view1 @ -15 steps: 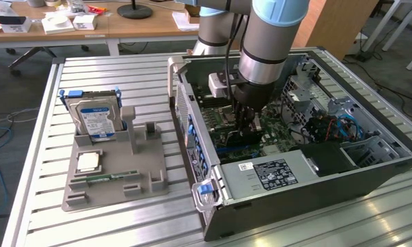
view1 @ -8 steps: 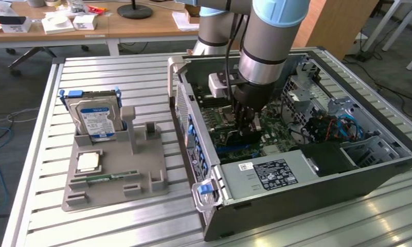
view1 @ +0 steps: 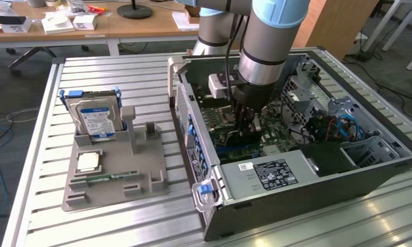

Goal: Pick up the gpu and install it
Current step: 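Insert the gpu into the slot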

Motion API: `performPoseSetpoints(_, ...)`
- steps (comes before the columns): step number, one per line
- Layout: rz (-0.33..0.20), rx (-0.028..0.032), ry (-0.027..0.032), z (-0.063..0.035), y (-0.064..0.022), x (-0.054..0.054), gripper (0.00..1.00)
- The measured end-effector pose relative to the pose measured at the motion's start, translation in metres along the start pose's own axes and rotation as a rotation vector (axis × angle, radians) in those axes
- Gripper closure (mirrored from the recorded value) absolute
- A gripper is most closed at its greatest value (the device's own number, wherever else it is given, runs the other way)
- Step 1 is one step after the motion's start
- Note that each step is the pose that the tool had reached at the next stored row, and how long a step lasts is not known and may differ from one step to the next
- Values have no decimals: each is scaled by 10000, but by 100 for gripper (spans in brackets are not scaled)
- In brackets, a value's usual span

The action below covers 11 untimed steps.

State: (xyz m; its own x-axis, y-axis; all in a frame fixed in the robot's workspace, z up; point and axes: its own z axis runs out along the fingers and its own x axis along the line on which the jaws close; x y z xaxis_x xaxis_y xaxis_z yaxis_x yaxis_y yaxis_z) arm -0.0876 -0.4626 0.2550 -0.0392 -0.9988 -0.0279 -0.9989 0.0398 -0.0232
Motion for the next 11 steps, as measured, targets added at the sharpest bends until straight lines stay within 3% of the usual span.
performPoseSetpoints(11, 0, 0, 0, 8, 0, 0, 75)
